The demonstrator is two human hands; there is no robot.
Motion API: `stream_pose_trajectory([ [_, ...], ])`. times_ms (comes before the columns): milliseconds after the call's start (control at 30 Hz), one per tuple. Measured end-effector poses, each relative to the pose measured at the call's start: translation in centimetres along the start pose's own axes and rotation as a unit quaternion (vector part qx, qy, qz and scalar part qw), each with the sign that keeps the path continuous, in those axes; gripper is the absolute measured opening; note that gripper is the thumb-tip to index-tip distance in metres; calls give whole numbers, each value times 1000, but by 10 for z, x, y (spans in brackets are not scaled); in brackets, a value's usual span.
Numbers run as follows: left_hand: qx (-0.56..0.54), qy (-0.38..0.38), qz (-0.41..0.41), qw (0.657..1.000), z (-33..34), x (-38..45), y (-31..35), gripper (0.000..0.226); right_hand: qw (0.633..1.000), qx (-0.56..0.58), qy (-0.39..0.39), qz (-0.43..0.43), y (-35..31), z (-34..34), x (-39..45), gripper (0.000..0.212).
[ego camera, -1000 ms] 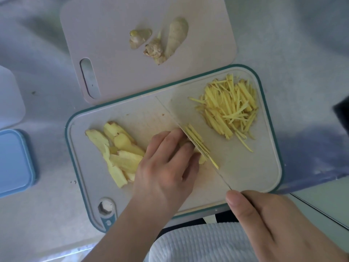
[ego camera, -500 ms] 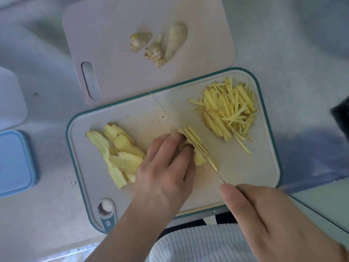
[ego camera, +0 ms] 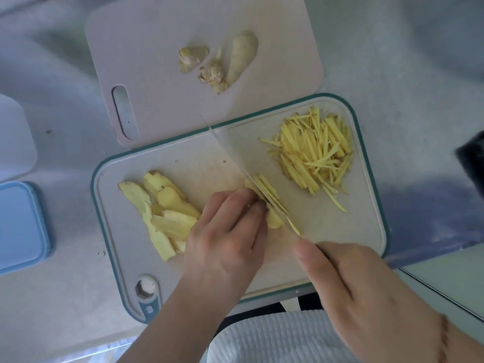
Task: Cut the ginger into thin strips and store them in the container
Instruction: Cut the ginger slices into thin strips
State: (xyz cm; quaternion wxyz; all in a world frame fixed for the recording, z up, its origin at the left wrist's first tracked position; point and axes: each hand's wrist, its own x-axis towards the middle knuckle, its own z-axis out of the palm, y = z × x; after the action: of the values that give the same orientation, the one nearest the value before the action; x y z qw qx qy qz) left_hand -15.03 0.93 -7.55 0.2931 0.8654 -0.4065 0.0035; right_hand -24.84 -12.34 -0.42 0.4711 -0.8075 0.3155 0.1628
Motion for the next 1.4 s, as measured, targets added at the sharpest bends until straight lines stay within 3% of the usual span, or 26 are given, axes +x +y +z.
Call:
stream_pose_trajectory([
  [133,1,2,12,1000,0,1,-2,21,996,-84,23,-15,13,1,-26,72],
  [233,5,0,15,1000,-1,3,-2,19,997,-66,-9,25,16,5,-12,77],
  [467,-10,1,6,1000,-3,6,-1,29,1000,1,-26,-9,-5,7,16,65],
  [567,-3,0,2,1000,-2,5,-2,26,994,-67,75,-30,10,5,-17,65],
  [633,1,-2,9,1000,-1,3,-2,25,992,-80,93,-26,18,6,-29,69],
  [767,15,-9,13,1000,-2,2,-2,16,997,-74,9,21,19,12,-7,77],
  [867,16,-3,10,1000,-2,3,-2,16,1000,-29,-9,-1,10,15,9,67],
  [1000,10,-1,10,1000,-6,4,-1,24,997,-54,41,-28,9,8,-17,74],
  [1100,22,-16,5,1000,-6,2,1,20,997,-64,31,-7,18,7,-22,79],
  [1200,26,-28,6,999,-7,2,2,23,998,-54,-32,6,12,8,2,74],
  [1300,26,-30,-2,999,-8,3,2,23,999,-21,-33,-10,1,6,18,65],
  [1400,21,-29,-7,999,-9,4,3,21,998,-66,-14,-9,9,3,-5,66],
])
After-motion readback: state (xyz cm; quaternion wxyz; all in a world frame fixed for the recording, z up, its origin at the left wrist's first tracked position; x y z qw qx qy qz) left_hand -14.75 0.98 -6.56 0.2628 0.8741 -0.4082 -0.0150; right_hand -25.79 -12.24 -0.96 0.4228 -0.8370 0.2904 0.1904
